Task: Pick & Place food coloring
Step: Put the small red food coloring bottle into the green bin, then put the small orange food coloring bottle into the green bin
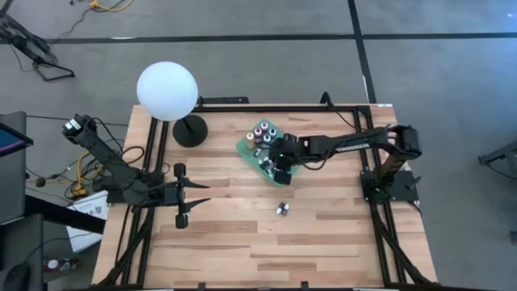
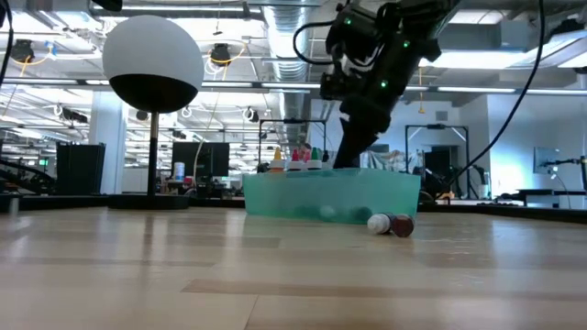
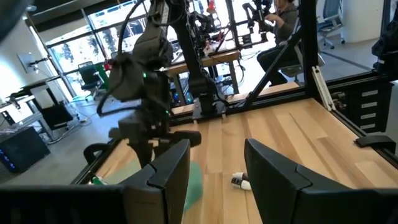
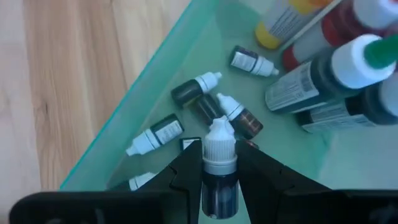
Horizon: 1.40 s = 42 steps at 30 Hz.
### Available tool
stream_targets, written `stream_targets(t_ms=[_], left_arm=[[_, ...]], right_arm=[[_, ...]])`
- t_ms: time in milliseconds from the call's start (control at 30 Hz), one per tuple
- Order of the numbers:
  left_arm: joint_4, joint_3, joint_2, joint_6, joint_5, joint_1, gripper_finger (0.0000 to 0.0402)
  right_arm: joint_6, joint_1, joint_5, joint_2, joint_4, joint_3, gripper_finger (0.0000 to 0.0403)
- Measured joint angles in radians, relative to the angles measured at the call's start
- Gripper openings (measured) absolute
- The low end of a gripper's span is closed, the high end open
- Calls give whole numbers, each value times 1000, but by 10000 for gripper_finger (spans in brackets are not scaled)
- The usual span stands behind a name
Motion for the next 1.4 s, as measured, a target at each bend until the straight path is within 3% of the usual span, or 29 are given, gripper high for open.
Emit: stream_targets(t_ms=[533,1000,1400], left_arm=[[-5,0,0,0,-1,1,148],[-5,0,0,-1,-1,1,148],[-7,1,0,0,-6,1,148]], right_arm=[[26,-22,-10,8,-3,0,93],[19,14,-6,4,-25,0,199],[-55,125,0,-177,-53,0,182]])
